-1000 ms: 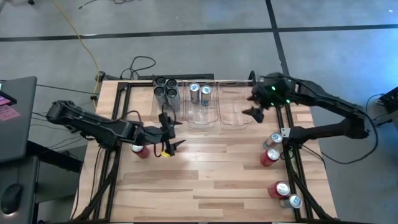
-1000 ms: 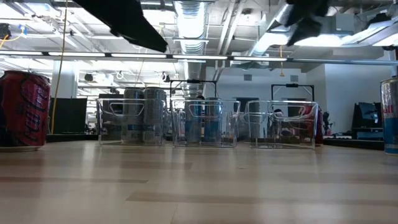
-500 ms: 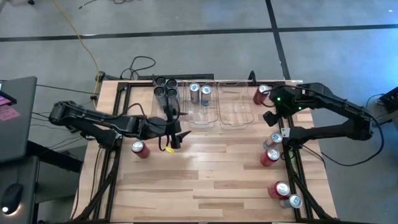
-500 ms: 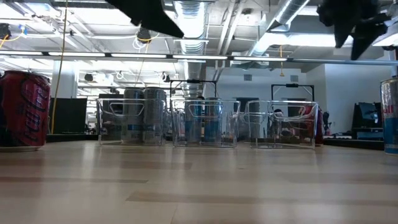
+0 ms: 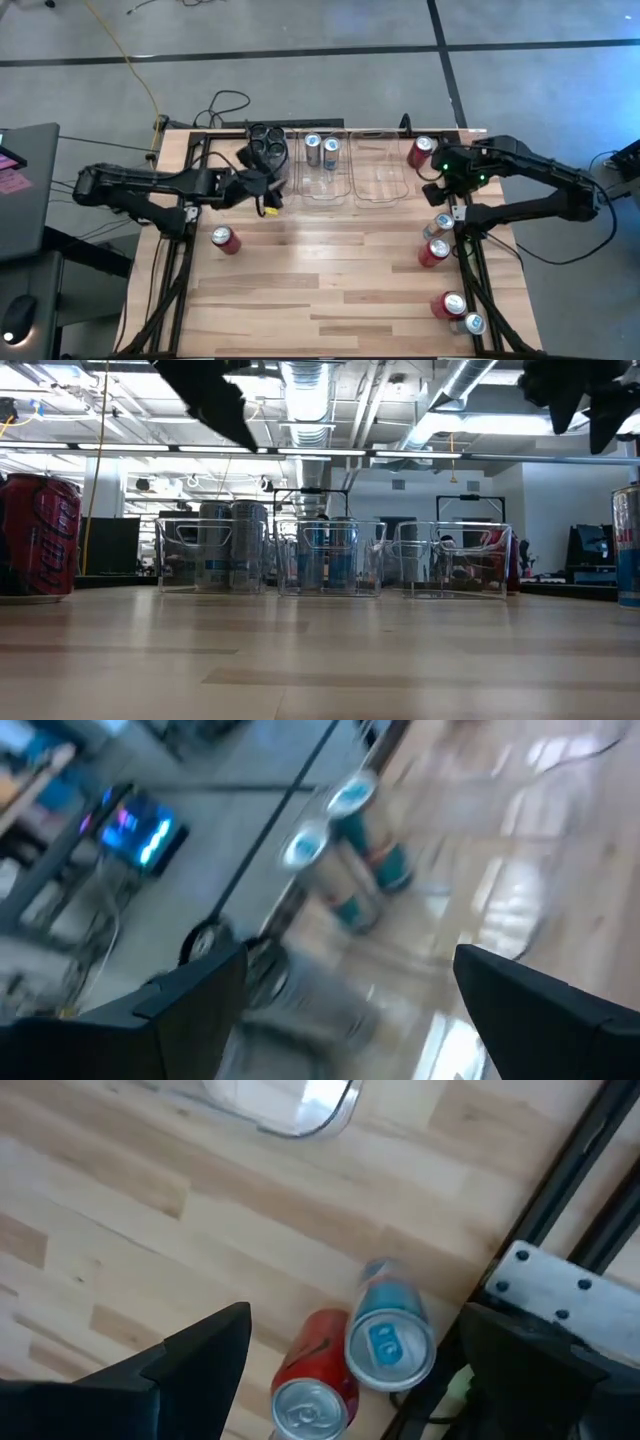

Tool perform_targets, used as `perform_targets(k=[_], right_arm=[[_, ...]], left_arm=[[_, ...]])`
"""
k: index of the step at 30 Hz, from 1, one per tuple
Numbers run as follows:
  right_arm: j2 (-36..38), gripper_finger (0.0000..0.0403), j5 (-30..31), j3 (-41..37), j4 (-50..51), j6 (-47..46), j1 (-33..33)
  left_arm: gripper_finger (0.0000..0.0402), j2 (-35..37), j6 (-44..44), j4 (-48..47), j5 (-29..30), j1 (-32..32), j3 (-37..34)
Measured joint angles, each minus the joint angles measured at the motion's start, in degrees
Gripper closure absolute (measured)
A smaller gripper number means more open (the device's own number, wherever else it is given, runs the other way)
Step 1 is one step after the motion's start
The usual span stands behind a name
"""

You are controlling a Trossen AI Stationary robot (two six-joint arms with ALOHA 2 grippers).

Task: Sort soda cans
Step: Put the blue soda can into the middle transparent bin

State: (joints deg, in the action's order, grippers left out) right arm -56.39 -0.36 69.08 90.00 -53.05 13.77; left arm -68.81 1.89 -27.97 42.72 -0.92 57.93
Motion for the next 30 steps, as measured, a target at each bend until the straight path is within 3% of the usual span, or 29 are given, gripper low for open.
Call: perform_targets(k=[8, 16, 20, 30], right_arm=[[-3.0, 0.0029, 0.1, 0.0, 0.0, -12.7, -11.6], [-7.7, 0.0029, -2.6, 0.0, 0.0, -17.5, -17.4], [-11.2, 0.0029, -5.3, 0.0, 0.0, -13.2, -14.7], [-20.5, 0.0029, -9.8, 0.0, 0.0, 5.3, -0.2]], left_arm=[[0.0052, 1.9, 0.7, -5.6, 3.3, -4.9, 0.0], [0.0052, 1.3, 0.8, -5.6, 4.4, -6.6, 0.0], [0.0052, 1.3, 0.5, -4.8, 4.5, -6.9, 0.0], [0.0052, 1.3, 0.5, -2.1, 4.4, -6.9, 0.0]])
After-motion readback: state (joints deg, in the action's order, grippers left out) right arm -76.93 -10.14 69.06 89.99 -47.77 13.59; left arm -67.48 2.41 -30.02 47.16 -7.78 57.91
